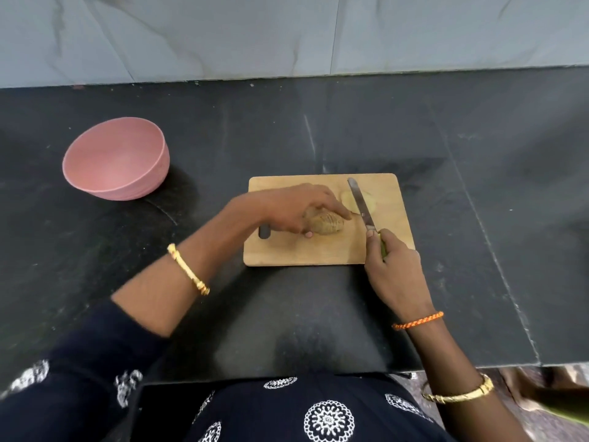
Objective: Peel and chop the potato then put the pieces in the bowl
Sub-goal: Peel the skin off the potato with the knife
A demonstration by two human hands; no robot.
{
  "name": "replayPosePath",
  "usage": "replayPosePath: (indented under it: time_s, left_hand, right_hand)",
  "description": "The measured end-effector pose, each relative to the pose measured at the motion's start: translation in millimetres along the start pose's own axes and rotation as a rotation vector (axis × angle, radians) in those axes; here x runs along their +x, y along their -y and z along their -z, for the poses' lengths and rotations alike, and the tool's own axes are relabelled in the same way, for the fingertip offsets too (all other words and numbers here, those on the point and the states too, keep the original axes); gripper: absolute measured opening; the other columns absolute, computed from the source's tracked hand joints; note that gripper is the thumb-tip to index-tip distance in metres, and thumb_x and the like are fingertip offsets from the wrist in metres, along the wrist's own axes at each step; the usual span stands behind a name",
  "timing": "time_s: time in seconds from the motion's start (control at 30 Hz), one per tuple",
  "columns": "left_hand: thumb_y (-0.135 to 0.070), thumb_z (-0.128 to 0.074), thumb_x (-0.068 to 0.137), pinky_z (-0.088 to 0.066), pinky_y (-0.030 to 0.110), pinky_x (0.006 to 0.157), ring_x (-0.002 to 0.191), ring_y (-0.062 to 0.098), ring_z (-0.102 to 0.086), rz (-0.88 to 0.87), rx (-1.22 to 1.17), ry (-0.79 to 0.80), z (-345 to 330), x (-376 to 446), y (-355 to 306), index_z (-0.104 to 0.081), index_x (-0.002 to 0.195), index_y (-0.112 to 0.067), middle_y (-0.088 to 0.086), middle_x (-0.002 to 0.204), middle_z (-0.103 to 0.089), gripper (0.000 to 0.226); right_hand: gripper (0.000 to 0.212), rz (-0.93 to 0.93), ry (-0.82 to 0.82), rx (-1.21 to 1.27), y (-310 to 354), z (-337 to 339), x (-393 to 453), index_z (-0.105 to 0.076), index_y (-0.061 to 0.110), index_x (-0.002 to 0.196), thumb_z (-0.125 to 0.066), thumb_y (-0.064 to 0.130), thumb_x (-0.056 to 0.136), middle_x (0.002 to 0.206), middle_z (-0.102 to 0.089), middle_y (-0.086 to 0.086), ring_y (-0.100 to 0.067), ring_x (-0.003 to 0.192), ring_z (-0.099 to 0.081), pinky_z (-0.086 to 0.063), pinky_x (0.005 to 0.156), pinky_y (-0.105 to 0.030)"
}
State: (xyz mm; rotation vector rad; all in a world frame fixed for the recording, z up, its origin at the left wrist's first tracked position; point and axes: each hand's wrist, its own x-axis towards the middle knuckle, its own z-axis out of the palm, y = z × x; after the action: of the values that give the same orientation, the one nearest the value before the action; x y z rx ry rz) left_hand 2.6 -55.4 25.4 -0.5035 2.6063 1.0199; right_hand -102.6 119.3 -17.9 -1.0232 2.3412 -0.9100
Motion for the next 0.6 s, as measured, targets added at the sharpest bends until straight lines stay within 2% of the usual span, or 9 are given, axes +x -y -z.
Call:
replayPosePath:
  time_s: [0.07,0.17,0.33,0.47,0.6]
  left_hand:
    - [-0.003,-0.07,0.078,-0.03,0.029,0.104,0.122,0.012,-0.033,-0.012,0.165,0.122,11,10,-5,-0.043,0.134,-0.038,-0.007,0.133,-0.038,0.072]
    - [-0.005,-0.07,0.078,-0.031,0.03,0.101,0.121,0.018,-0.034,-0.036,0.338,0.216,18,20,-8,-0.042,0.135,-0.038,-0.003,0.131,-0.033,0.072]
    - [-0.009,-0.071,0.078,-0.033,0.026,0.092,0.11,0.015,-0.038,-0.072,0.381,0.162,19,23,-5,-0.048,0.131,-0.035,-0.005,0.117,-0.037,0.064]
    - [-0.015,-0.072,0.079,-0.035,0.024,0.085,0.1,0.012,-0.042,-0.041,0.347,0.083,15,18,-4,-0.049,0.131,-0.033,-0.003,0.112,-0.042,0.06]
    - [-0.019,-0.075,0.077,-0.032,0.022,0.076,0.09,0.011,-0.04,0.029,0.32,0.028,15,16,-5,-0.051,0.13,-0.03,-0.006,0.102,-0.042,0.06]
  right_hand:
    - [0.035,-0.006,-0.004,0.009,-1,-2,1,-0.046,0.01,0.076,-0.037,0.036,0.098,0.064,-0.053,-0.011,-0.027,0.059,-0.05,-0.03,0.047,-0.03]
    - [0.036,-0.013,0.008,0.004,-2,-3,2,-0.048,0.008,0.079,-0.037,0.036,0.099,0.064,-0.055,-0.011,-0.026,0.058,-0.052,-0.031,0.046,-0.029]
    - [0.037,-0.022,0.052,-0.032,0,-1,6,-0.05,0.009,0.08,-0.036,0.038,0.099,0.064,-0.056,-0.008,-0.023,0.059,-0.053,-0.032,0.047,-0.029]
    - [0.038,-0.039,0.088,-0.05,1,-1,7,-0.051,0.01,0.082,-0.035,0.04,0.099,0.066,-0.057,-0.008,-0.025,0.062,-0.055,-0.036,0.051,-0.03]
    - [0.035,-0.011,0.11,-0.049,5,-3,3,-0.047,0.012,0.079,-0.036,0.038,0.099,0.064,-0.055,-0.007,-0.024,0.059,-0.053,-0.033,0.05,-0.031]
